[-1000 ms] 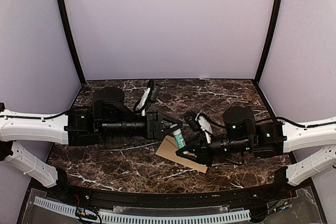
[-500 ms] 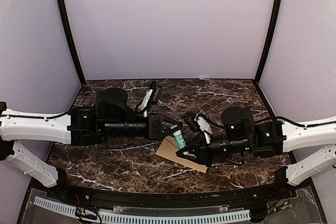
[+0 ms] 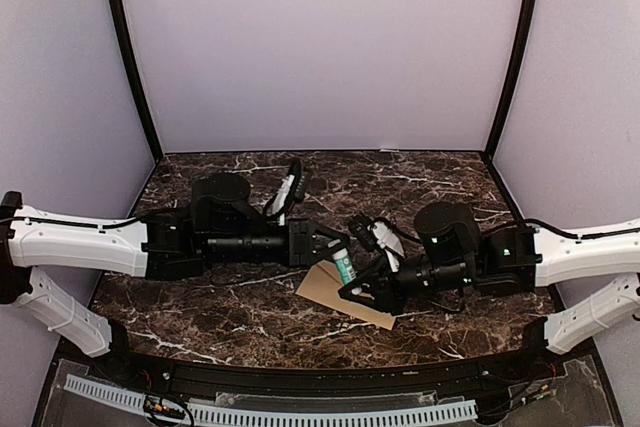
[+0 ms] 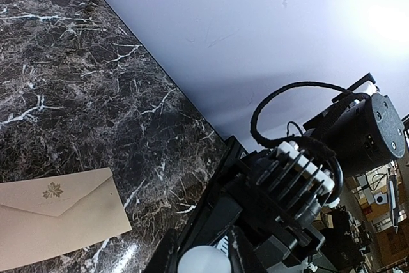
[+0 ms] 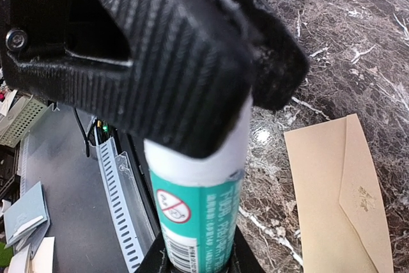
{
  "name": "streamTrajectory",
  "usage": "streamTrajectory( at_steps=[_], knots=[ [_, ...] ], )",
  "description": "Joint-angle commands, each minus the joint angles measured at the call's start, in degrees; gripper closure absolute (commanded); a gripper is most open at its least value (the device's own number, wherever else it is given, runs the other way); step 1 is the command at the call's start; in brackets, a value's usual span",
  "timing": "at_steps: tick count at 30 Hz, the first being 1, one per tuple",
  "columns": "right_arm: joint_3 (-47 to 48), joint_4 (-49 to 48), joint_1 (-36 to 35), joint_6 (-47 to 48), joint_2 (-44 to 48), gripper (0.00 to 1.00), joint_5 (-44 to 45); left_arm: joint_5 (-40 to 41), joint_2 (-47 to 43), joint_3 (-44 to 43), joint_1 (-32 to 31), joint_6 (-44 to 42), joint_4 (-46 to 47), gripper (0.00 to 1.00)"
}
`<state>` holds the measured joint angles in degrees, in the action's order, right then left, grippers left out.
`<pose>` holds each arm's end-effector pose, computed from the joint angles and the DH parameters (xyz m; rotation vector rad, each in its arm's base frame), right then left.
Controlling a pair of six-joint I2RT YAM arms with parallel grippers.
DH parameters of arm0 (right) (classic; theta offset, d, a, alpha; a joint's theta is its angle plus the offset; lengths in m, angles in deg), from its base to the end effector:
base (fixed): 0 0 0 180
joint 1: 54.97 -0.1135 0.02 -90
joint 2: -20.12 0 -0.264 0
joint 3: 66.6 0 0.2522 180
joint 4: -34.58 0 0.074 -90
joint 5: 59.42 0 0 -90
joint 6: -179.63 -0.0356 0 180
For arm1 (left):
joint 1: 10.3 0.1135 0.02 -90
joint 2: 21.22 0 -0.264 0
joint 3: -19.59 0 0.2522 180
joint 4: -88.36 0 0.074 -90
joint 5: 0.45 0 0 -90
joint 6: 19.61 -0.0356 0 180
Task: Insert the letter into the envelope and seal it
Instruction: Place the solid glue at the center of the board.
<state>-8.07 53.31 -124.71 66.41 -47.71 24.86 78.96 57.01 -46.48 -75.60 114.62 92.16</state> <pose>0.0887 0.2506 0.2658 -0.9493 2.0379 1.0558 0.1280 -0.2939 0.3030 0.5184 1.9196 -1.5044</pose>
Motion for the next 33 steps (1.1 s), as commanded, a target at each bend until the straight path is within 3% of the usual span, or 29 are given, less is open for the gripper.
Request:
streamTrajectory(
  at_steps=[1, 6, 8, 9, 11, 15, 21, 26, 33],
  knots=[
    [3.8, -7.9, 4.2, -2.5, -0.6, 1.00, 3.6, -8.1, 1.8, 2.3, -2.2, 1.2, -1.5, 1.00],
    [3.9, -9.4, 5.2, -1.8, -0.8, 1.00, 0.2, -8.0, 1.7, 2.7, -2.5, 0.8, -1.8, 0.99],
    [4.1, -9.2, 5.3, -0.4, -1.2, 1.00, -2.7, -7.3, 1.2, 2.3, -2.5, 0.1, -2.3, 0.89],
    [4.2, -8.8, 5.2, 0.0, -1.5, 1.00, -4.0, -6.7, 0.9, 2.1, -2.5, 0.0, -2.4, 0.78],
    [4.0, -8.7, 5.0, 0.4, -1.8, 1.00, -6.0, -6.2, 1.0, 1.8, -2.5, -0.5, -2.6, 0.68],
    [3.5, -8.6, 4.6, 0.5, -2.2, 1.00, -6.5, -5.9, 1.6, 1.2, -2.5, -1.1, -3.2, 0.55],
    [3.1, -9.2, 4.4, 0.5, -2.3, 1.00, -7.0, -3.3, 0.2, 1.7, -2.5, -0.8, -2.8, 0.55],
    [2.7, -9.5, 4.3, 0.5, -2.2, 1.00, -7.4, 1.0, -2.4, 2.6, -1.7, 0.1, -2.1, 0.46],
    [3.1, -8.9, 4.0, 1.0, -2.7, 1.00, -8.8, 1.3, -2.3, 2.7, -0.5, 1.1, 0.3, 0.49]
  ],
)
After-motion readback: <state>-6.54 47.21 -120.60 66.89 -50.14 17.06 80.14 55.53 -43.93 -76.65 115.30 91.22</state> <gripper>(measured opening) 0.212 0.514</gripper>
